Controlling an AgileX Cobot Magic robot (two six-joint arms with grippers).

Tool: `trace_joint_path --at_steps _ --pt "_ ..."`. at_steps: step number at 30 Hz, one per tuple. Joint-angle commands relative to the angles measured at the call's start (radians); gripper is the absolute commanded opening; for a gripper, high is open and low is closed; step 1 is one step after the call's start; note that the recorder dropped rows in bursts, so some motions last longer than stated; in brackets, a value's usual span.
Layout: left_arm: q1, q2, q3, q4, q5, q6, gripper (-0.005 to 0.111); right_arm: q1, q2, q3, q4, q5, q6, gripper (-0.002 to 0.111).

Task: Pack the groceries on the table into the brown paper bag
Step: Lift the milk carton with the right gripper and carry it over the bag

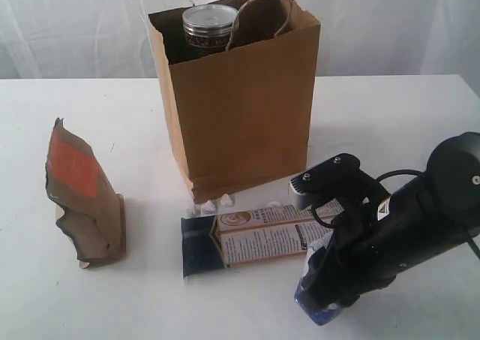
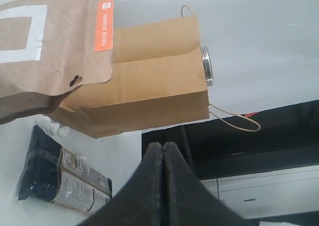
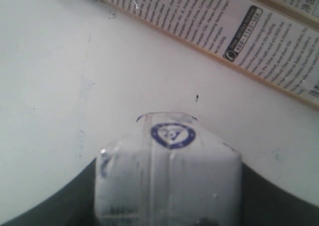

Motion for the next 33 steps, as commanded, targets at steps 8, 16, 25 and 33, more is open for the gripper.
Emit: trace_joint_path --at_steps 8,16,25,33 --pt "0.001 -0.004 0.003 0.175 0.003 0.067 0.0 0.001 -0.005 0.003 0.001 -0.015 -0.004 0.012" --pt "0.001 -0.004 0.003 0.045 0.063 0.731 0.0 0.001 -0.005 0.003 0.001 -0.017 -0.004 0.012" --pt "0.001 -0.004 0.003 0.045 0.063 0.972 0.0 0.001 -0.005 0.003 0.001 -0.033 -0.004 0.012" --pt "0.001 -0.004 0.003 0.158 0.107 1.265 0.0 0.001 -0.005 0.003 0.001 -0.036 -0.002 0.012"
